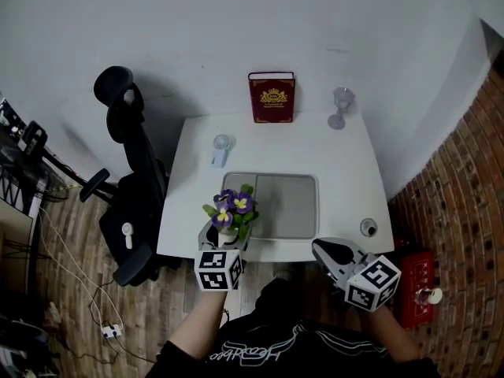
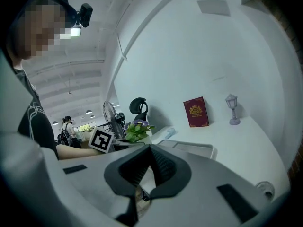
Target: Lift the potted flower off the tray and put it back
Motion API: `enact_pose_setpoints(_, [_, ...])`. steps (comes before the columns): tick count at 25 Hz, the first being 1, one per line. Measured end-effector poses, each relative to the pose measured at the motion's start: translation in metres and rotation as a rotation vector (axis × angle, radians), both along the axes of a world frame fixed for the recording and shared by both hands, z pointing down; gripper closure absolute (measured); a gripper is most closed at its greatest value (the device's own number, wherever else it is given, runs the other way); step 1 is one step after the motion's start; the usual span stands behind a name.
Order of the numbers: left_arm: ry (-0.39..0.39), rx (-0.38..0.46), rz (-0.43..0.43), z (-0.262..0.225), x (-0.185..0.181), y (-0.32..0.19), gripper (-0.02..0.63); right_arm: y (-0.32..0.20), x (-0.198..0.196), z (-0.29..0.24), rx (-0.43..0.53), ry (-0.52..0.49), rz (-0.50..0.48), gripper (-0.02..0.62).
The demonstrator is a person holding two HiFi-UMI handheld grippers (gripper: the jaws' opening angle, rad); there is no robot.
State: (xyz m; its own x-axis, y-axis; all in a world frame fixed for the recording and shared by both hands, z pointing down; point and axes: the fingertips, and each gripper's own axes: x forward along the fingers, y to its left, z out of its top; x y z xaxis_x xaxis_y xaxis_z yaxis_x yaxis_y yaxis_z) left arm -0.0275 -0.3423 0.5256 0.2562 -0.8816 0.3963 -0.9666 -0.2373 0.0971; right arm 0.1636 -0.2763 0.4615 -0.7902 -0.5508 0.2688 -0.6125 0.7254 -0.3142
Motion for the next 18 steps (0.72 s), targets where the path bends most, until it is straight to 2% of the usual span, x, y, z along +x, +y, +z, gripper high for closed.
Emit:
enact_pose_setpoints(10, [0.13,0.029,0.18,-0.081,0.006,0.06,0.258,0.014,-0.02,-0.032,0.061,-0.057,0.006,0.592])
enact_pose_setpoints(14, [0.145,0.035,0.238,-0.11,0.004,0.093,0.258,0.026,-0.036,-0.05,0.077,-0.089,0.019,0.593])
enact_pose_setpoints(18, [0.163,0.041,0.292,-0.127,-0.003,0.124,0.258,0.051,-0.056,-0.059,0.083,-0.081,0.016,0.592])
